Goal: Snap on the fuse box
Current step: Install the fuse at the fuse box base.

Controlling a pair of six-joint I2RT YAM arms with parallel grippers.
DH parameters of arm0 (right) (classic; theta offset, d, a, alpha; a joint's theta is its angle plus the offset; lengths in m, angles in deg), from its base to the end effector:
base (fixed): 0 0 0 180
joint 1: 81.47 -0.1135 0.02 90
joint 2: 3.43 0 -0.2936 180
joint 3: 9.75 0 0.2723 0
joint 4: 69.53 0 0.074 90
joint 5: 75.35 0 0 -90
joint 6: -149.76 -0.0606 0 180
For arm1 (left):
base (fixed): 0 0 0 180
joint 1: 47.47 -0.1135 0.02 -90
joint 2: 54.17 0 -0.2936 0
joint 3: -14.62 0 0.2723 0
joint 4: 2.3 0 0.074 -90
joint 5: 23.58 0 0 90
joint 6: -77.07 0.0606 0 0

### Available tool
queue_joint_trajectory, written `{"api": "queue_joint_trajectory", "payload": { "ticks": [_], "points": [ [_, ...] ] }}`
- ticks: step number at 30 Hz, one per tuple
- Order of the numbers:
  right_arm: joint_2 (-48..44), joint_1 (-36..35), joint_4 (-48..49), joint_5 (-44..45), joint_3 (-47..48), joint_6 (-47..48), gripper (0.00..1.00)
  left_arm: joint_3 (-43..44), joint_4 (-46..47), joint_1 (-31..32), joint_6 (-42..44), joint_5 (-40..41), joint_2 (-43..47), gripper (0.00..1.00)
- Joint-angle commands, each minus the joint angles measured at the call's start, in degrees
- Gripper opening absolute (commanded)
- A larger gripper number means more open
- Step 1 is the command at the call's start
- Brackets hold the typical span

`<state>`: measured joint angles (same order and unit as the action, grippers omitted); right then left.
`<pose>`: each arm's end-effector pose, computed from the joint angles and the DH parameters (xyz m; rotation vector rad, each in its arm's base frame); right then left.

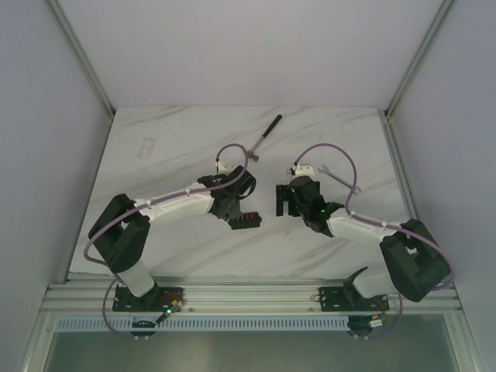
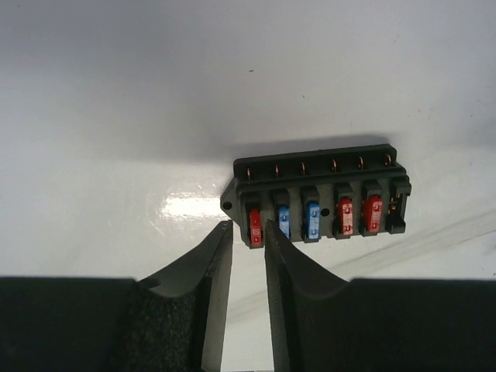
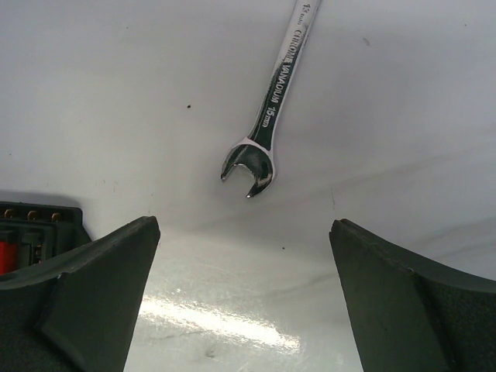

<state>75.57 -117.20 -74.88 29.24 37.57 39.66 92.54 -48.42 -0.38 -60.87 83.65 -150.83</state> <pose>0.2537 0.1637 0.1788 -0.1602 2.1997 0.2644 0.2637 -0.2573 0.1982 -0.1081 2.6224 -0.1629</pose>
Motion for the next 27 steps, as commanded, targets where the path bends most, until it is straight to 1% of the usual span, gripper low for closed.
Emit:
{"api": "queue_joint_trajectory", "payload": {
  "ticks": [1,8,17,24,27],
  "points": [
    [-0.95,0.13,-0.47,-0.62,2.36,-0.71,1.00,1.49,-1.90,-0.88,0.02,-1.63,0.78,0.32],
    [0.11,0.18,0.13,-3.44,2.95,-0.99,1.00,1.80,-1.95,-0.85,-0.02,-3.61,-0.75,0.23],
    [1.19,0.16,1.02,-5.19,3.12,-1.17,1.00,1.83,-2.16,-0.85,-0.63,-4.68,-1.68,0.23],
    [1.32,0.20,1.23,-5.45,3.03,-1.09,1.00,2.23,-2.77,-0.86,-1.08,-3.98,-3.25,0.20],
    [1.47,0.17,1.34,-5.45,2.94,-1.01,1.00,3.27,-3.68,-0.87,-1.11,-3.38,-2.85,0.23]
  ]
}}
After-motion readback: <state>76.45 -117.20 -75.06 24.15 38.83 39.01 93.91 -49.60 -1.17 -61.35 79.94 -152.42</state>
